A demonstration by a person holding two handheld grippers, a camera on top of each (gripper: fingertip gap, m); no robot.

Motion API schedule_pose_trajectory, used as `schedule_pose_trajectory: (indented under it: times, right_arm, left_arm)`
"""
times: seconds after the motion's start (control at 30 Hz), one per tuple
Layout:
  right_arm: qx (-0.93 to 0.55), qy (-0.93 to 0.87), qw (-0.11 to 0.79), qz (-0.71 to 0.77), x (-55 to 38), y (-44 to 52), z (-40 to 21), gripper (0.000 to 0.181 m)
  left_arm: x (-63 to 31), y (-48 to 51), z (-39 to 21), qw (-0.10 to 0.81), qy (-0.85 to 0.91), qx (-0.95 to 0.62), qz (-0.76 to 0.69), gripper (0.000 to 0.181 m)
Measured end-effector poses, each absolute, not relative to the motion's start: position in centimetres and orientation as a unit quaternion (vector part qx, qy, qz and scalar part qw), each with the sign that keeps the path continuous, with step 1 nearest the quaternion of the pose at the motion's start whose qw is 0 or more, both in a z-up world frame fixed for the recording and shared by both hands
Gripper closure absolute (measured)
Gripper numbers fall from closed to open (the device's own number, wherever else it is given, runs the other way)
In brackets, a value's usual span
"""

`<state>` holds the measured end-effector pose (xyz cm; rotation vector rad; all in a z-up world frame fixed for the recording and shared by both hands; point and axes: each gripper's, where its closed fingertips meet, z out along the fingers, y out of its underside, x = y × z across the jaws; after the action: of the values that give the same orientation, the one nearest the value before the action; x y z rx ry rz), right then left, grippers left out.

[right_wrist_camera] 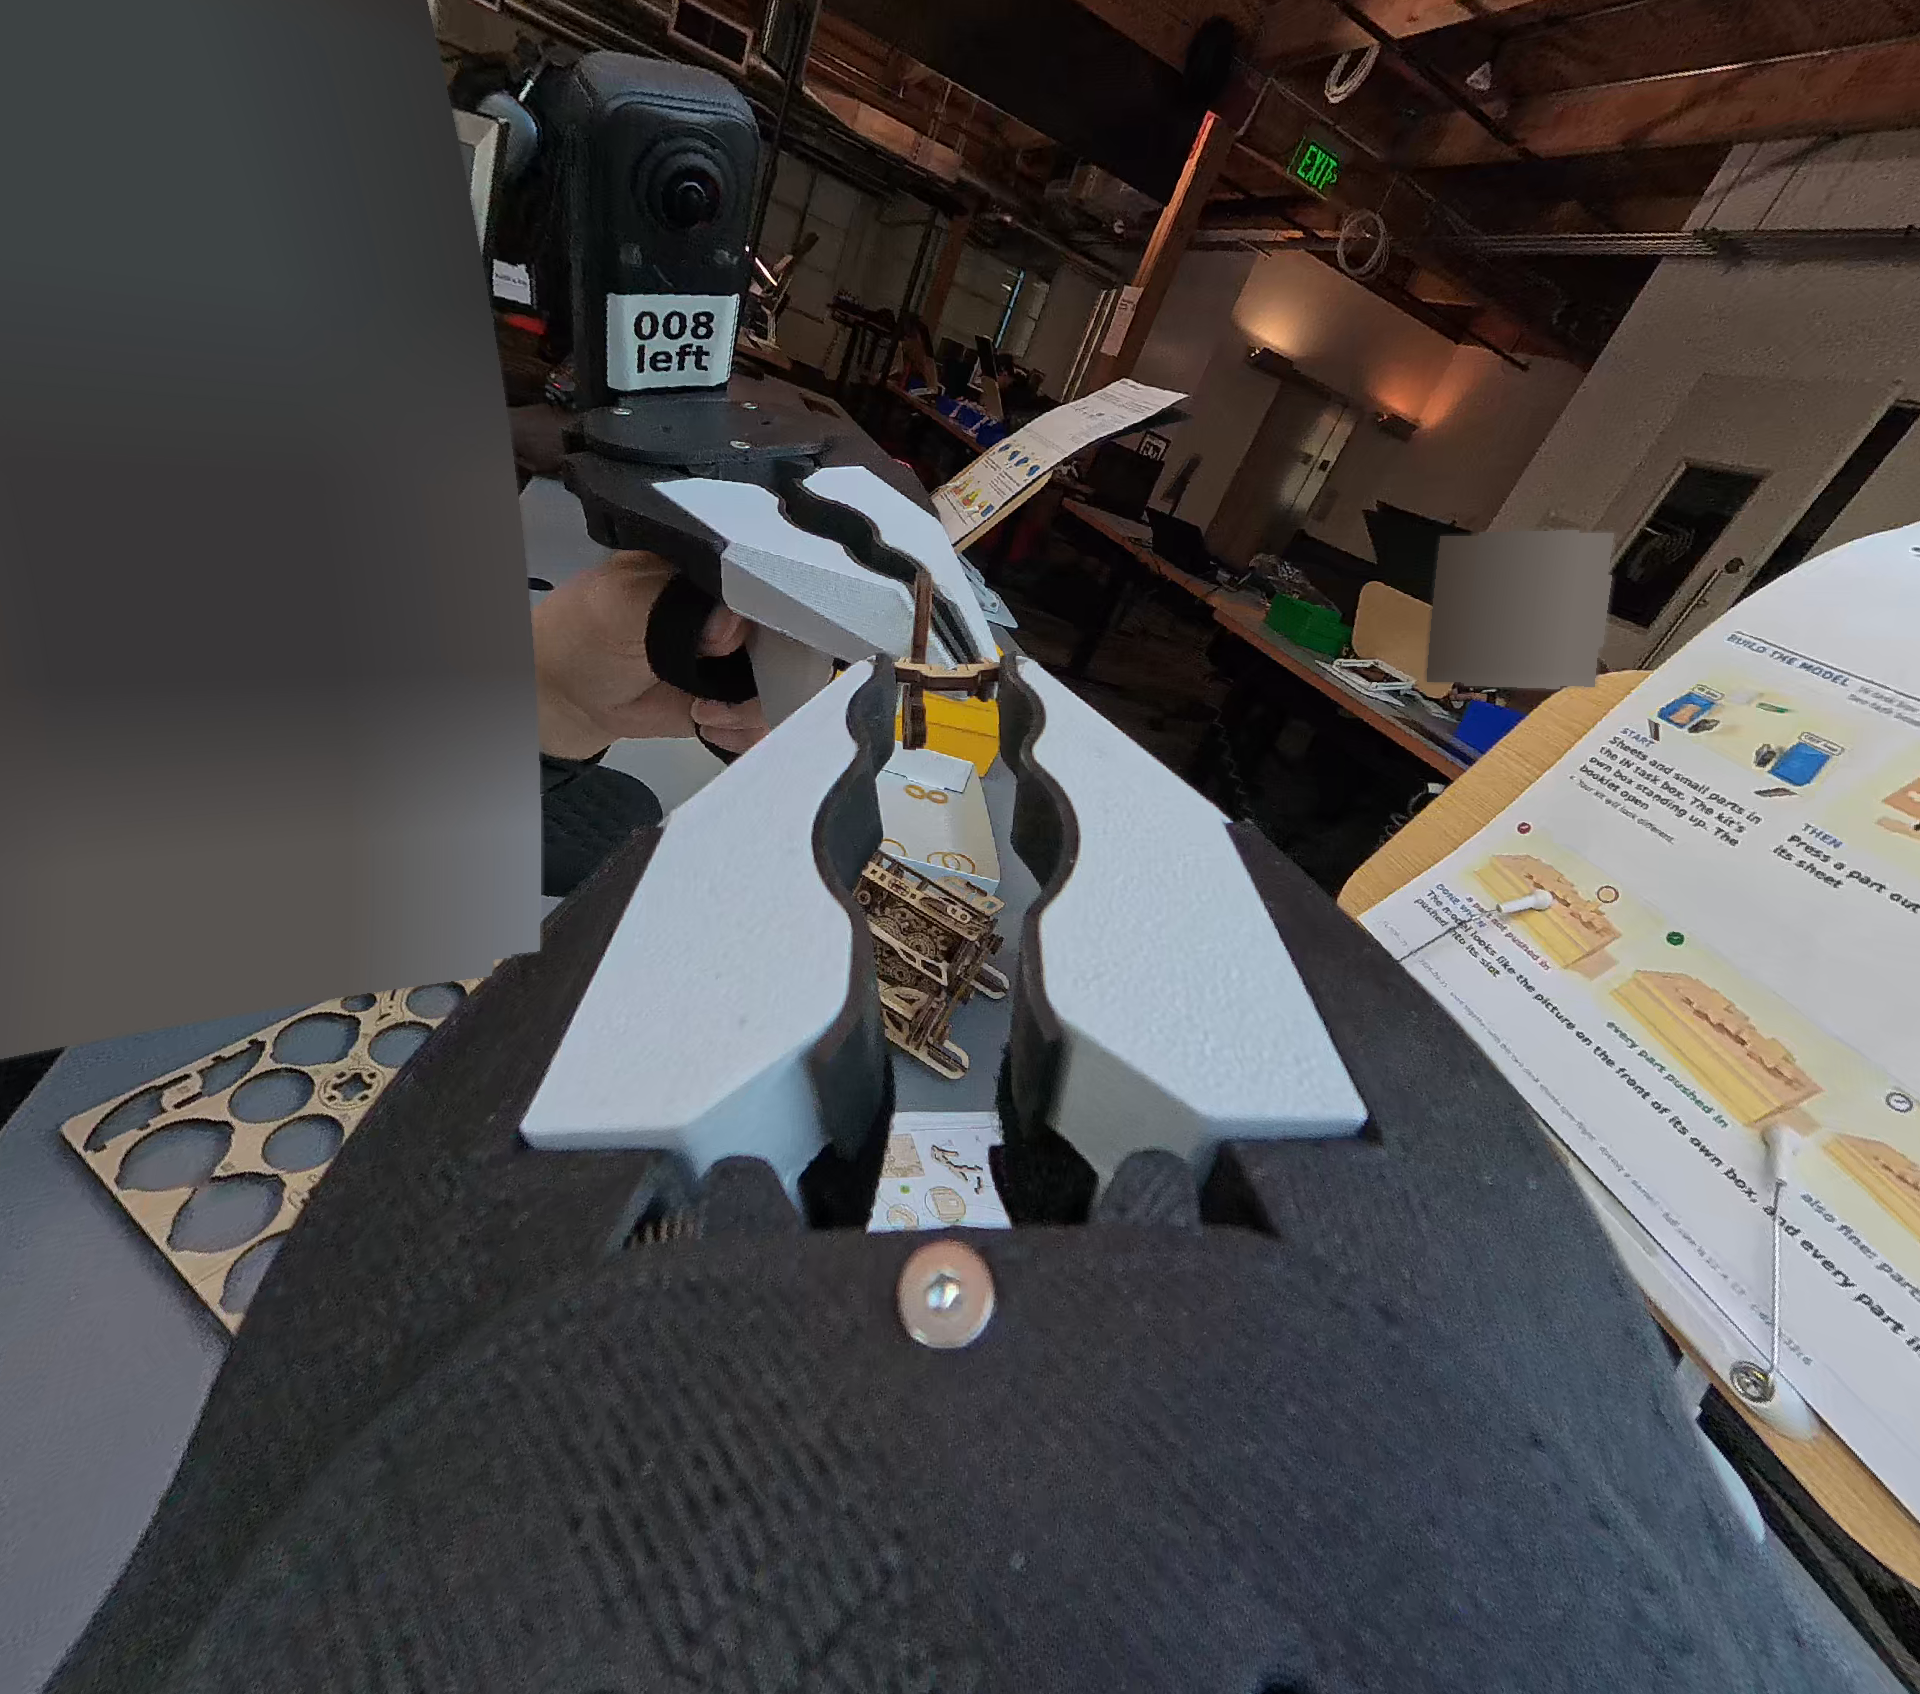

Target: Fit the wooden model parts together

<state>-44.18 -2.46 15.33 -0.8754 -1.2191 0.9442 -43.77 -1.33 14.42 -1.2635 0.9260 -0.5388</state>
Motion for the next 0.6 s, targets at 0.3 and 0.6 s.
schedule_pose_trajectory:
  times: [0.3, 0.6]
  right_arm:
    - [-0.495, -0.605, 0.471, 0.408, -43.3, -0.3, 5.9, 0.163]
    - [-0.639, -0.641, 0.337, 0.26, -40.2, 1.2, -13.0, 0.163]
  left_arm:
    - [-48.1, 0.9, 13.5, 0.641, 0.369, -0.635, -0.222, 0.181]
    - [-48.6, 2.0, 12.1, 0.611, 0.358, -0.667, -0.231, 0.181]
